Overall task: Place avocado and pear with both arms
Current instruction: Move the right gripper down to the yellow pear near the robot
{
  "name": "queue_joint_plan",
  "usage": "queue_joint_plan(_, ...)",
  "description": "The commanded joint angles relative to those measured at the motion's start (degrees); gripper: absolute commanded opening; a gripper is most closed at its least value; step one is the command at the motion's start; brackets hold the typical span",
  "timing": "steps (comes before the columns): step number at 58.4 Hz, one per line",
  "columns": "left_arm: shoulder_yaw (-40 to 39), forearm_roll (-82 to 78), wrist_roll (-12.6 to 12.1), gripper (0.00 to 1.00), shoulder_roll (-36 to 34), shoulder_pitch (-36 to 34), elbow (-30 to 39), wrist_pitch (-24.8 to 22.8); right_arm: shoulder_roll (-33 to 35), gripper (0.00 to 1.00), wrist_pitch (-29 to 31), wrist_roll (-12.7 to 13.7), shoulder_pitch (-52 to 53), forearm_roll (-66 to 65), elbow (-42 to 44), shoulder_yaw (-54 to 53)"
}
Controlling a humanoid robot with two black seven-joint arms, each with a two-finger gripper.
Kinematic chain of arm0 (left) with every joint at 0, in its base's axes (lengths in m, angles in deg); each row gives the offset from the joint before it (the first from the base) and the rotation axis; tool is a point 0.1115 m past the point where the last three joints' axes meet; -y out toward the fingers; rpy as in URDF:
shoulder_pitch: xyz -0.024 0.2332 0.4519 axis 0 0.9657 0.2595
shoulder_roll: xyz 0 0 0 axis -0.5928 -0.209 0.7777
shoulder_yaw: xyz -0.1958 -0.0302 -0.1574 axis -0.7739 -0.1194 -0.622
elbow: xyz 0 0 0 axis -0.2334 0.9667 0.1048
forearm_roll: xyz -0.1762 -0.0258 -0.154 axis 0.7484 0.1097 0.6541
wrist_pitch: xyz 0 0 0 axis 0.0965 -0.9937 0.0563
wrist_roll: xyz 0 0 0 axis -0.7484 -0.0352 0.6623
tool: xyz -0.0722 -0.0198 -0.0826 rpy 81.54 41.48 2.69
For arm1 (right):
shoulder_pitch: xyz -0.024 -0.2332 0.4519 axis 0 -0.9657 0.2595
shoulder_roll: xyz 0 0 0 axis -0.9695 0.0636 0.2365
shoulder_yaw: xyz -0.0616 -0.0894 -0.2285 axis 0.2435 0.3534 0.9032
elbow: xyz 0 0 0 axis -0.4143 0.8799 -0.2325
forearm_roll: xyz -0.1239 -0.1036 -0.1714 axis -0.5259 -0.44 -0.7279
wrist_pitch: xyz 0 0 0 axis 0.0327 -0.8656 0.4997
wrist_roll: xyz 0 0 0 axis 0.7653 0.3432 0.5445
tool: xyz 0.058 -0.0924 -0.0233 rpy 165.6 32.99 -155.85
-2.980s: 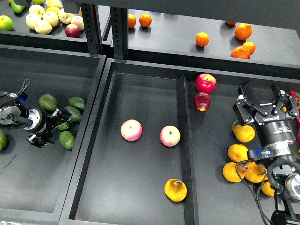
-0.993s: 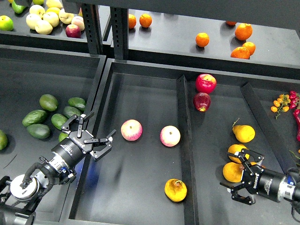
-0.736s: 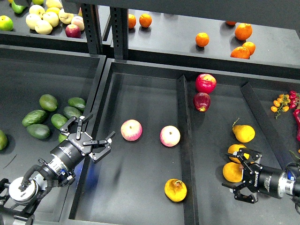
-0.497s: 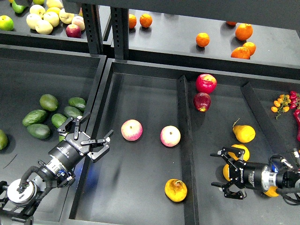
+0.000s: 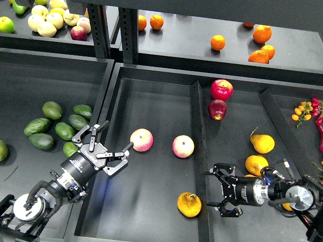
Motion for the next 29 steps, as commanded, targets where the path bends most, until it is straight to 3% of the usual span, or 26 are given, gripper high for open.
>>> queue_joint_plan(1, 0.23, -0.01, 0.01, 0.99, 0.00, 0.40, 0.18, 0.00, -2.51, 0.96, 0.00, 0.00, 0.14, 0.01, 2.56, 0.49)
queue_joint_plan(29, 0.49, -0.01, 0.01, 0.99, 0.00, 0.40, 0.09, 0.00, -8.49, 0.86, 0.00, 0.00, 0.32, 0.01, 9.68, 0.58)
